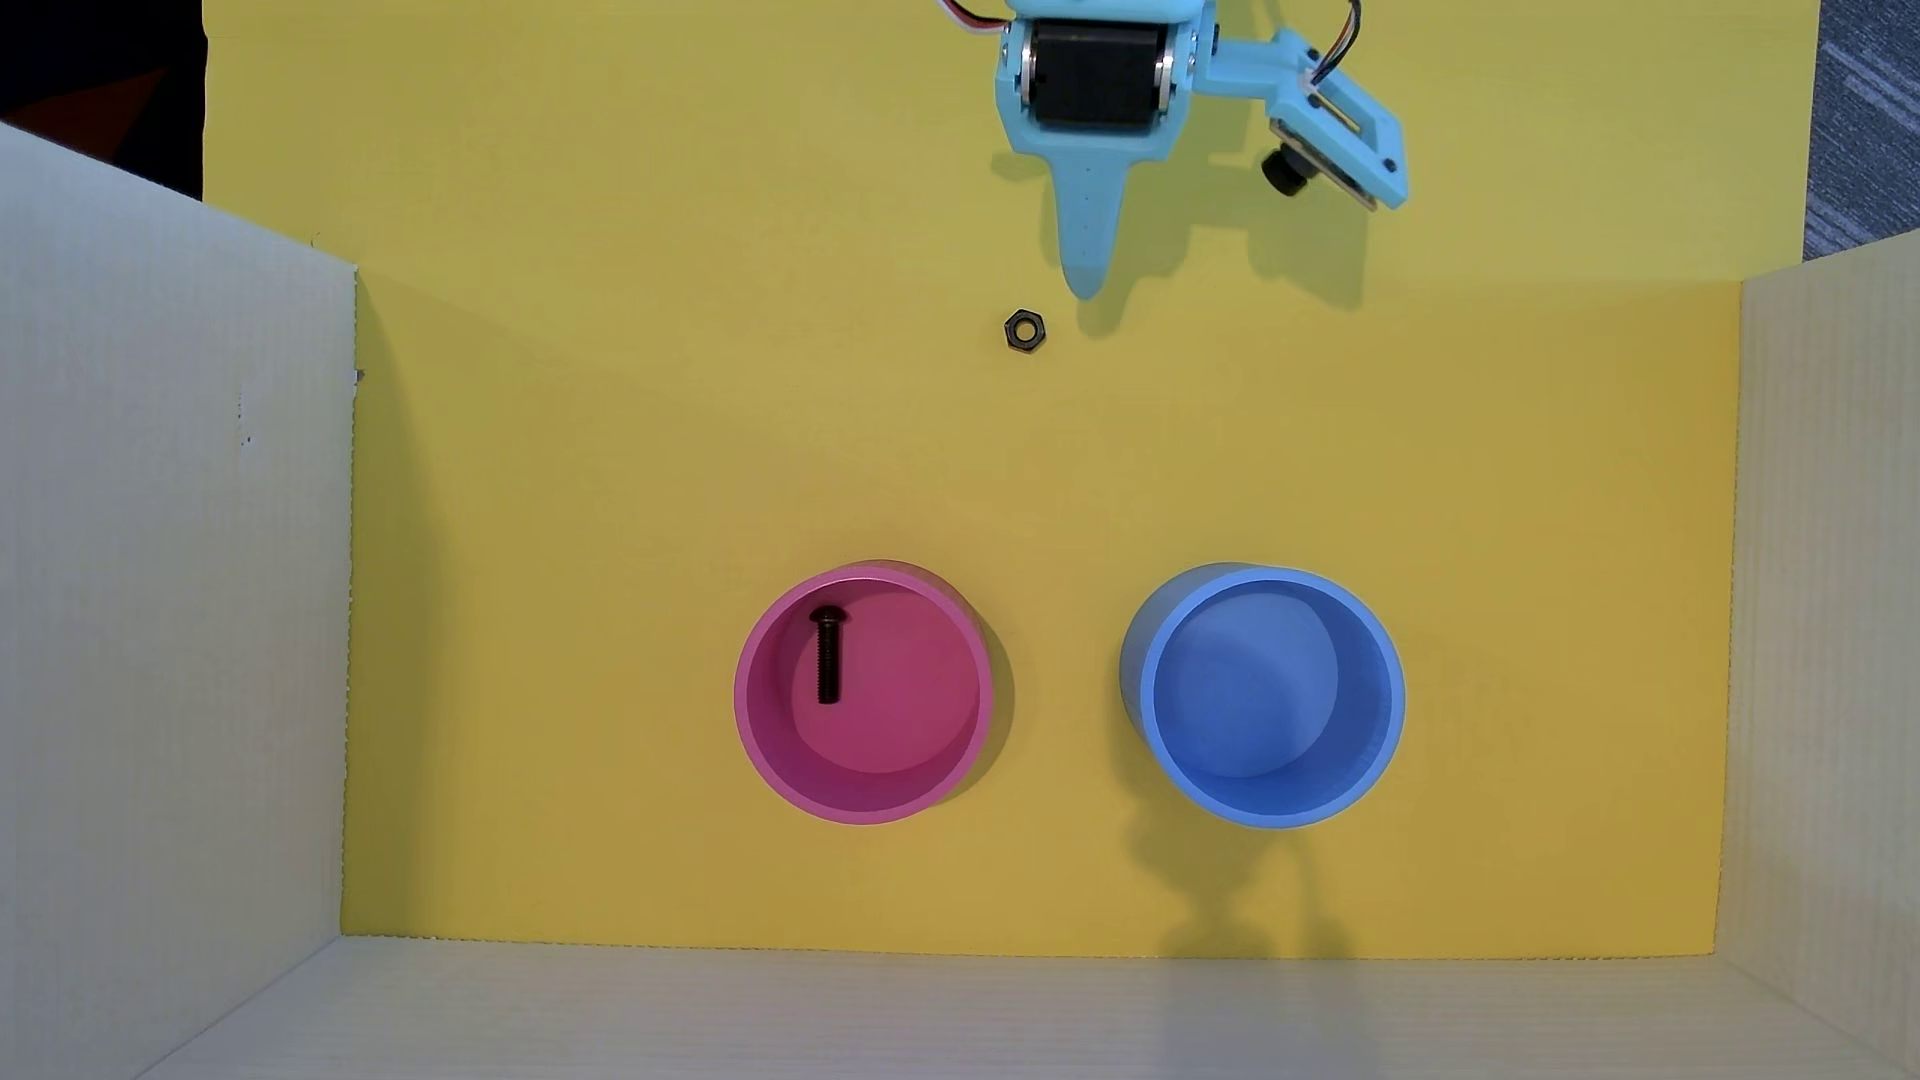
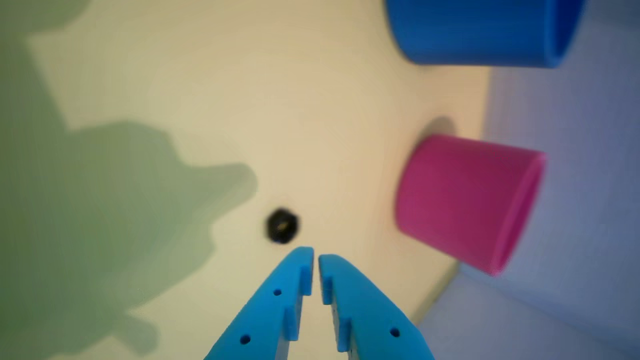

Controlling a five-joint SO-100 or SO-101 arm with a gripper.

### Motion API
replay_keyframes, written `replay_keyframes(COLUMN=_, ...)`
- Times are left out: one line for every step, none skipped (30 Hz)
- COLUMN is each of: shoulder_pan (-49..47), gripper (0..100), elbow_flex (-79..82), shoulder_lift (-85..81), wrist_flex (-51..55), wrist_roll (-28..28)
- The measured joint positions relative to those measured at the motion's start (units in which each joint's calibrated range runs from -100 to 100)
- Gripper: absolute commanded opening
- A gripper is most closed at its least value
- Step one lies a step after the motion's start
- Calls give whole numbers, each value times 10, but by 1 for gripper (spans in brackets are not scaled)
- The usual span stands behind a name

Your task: Pick up the bolt and place it in the pink box

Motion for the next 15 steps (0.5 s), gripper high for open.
replay_keyframes(shoulder_pan=0, gripper=1, elbow_flex=-1, shoulder_lift=0, wrist_flex=10, wrist_roll=0)
replay_keyframes(shoulder_pan=0, gripper=1, elbow_flex=-2, shoulder_lift=0, wrist_flex=23, wrist_roll=0)
replay_keyframes(shoulder_pan=0, gripper=1, elbow_flex=-3, shoulder_lift=0, wrist_flex=39, wrist_roll=0)
replay_keyframes(shoulder_pan=0, gripper=1, elbow_flex=-5, shoulder_lift=0, wrist_flex=58, wrist_roll=0)
replay_keyframes(shoulder_pan=0, gripper=1, elbow_flex=-7, shoulder_lift=0, wrist_flex=78, wrist_roll=0)
replay_keyframes(shoulder_pan=0, gripper=1, elbow_flex=-11, shoulder_lift=0, wrist_flex=99, wrist_roll=0)
replay_keyframes(shoulder_pan=0, gripper=1, elbow_flex=-15, shoulder_lift=0, wrist_flex=119, wrist_roll=0)
replay_keyframes(shoulder_pan=0, gripper=1, elbow_flex=-20, shoulder_lift=0, wrist_flex=137, wrist_roll=0)
replay_keyframes(shoulder_pan=0, gripper=1, elbow_flex=-23, shoulder_lift=0, wrist_flex=151, wrist_roll=0)
replay_keyframes(shoulder_pan=0, gripper=1, elbow_flex=-24, shoulder_lift=0, wrist_flex=160, wrist_roll=0)
replay_keyframes(shoulder_pan=0, gripper=1, elbow_flex=-25, shoulder_lift=-1, wrist_flex=166, wrist_roll=0)
replay_keyframes(shoulder_pan=0, gripper=1, elbow_flex=-25, shoulder_lift=-1, wrist_flex=170, wrist_roll=0)
replay_keyframes(shoulder_pan=0, gripper=1, elbow_flex=-26, shoulder_lift=-1, wrist_flex=175, wrist_roll=0)
replay_keyframes(shoulder_pan=0, gripper=1, elbow_flex=-28, shoulder_lift=-1, wrist_flex=177, wrist_roll=0)
replay_keyframes(shoulder_pan=0, gripper=1, elbow_flex=-30, shoulder_lift=-1, wrist_flex=179, wrist_roll=0)
